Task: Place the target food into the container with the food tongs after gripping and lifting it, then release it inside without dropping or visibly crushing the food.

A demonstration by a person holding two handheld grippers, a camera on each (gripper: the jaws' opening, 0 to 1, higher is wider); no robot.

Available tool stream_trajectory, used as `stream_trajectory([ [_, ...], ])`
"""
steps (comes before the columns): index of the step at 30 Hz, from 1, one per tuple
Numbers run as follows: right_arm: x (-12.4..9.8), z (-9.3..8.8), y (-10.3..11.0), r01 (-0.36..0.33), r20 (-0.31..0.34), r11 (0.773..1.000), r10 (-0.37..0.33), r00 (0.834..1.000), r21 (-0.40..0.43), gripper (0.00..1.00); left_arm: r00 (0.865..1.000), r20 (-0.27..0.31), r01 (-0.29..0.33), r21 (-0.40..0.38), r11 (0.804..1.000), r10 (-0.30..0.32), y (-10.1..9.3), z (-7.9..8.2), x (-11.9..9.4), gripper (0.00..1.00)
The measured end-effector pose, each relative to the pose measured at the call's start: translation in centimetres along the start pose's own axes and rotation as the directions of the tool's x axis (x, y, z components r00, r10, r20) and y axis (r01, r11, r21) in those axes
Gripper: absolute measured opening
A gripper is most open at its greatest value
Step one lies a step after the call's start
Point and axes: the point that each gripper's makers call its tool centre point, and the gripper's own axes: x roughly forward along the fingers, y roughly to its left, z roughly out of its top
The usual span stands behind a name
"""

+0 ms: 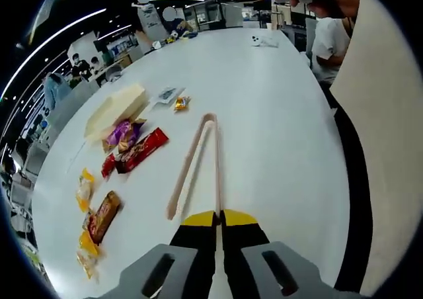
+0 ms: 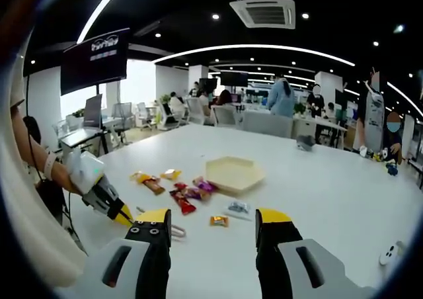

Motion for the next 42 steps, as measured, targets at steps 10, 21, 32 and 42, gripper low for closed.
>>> stream_trajectory([
  [10,0.1,0.8,0.8,-0.093,0.019,0.995,0.093,0.995,-0.021,0.52,0.995,0.087,0.047,-0.031,0.998,-0.044,0.0,3.4,-2.7,0.0],
  [21,0.4,2.0,2.3,-0.17,0.046,0.985,0.172,0.984,-0.039,0.53,0.983,0.161,0.083,-0.003,0.997,-0.082,-0.6,6.8,-5.2,0.0],
  [32,0.3,2.8,3.2,-0.253,0.061,0.966,0.255,0.965,-0.05,0.53,0.958,0.23,0.17,0.02,0.985,-0.17,-2.4,9.7,-7.8,0.0],
  [42,0.3,3.4,5.4,-0.394,0.043,0.913,0.4,0.916,-0.108,0.54,0.953,0.228,0.184,0.079,0.98,-0.198,-3.0,10.6,-9.4,0.0],
])
